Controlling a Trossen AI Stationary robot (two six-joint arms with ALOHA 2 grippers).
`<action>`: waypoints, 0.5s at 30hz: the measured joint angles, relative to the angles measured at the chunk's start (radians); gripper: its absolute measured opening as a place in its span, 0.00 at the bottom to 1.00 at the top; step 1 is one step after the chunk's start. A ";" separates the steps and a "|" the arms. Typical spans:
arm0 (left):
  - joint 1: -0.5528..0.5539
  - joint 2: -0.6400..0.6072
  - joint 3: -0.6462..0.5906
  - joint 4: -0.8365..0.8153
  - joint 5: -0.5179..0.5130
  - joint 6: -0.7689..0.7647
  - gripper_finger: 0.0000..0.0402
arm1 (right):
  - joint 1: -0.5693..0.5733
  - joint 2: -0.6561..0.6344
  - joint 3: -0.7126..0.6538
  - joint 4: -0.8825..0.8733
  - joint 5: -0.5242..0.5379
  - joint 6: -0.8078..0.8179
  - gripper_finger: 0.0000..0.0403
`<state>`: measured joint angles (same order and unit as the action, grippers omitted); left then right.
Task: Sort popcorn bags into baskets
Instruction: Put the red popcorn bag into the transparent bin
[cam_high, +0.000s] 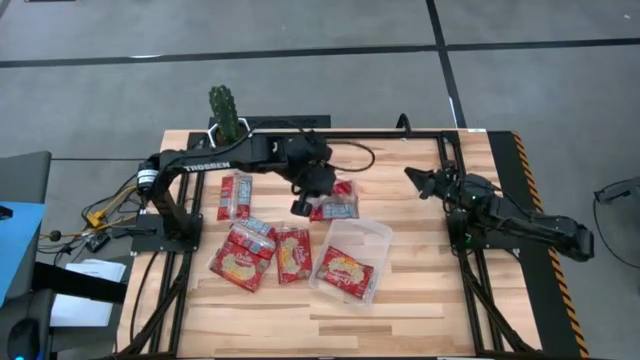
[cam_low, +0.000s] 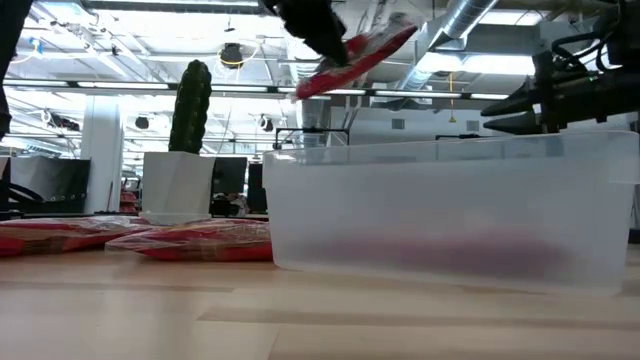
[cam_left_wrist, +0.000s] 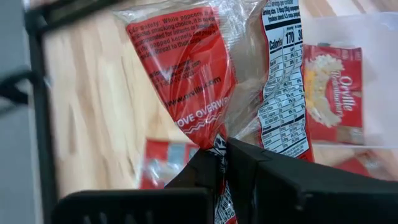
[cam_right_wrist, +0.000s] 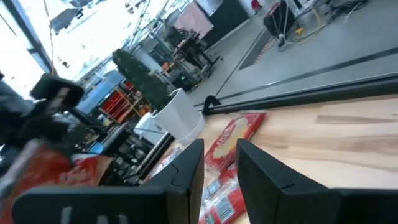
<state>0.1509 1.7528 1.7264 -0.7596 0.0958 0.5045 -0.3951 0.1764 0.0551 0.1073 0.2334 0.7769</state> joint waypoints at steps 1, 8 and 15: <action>-0.008 0.008 0.000 0.016 -0.005 0.022 0.00 | -0.007 0.000 0.000 -0.002 0.000 0.000 0.29; -0.039 0.080 0.006 0.092 0.011 0.090 0.00 | -0.028 -0.001 0.002 -0.017 -0.006 0.001 0.29; -0.064 0.213 0.086 0.108 0.013 0.138 0.00 | -0.024 0.005 0.004 -0.034 -0.022 0.008 0.29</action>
<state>0.0864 1.9659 1.8123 -0.6518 0.1089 0.6429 -0.4194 0.1817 0.0589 0.0730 0.2111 0.7850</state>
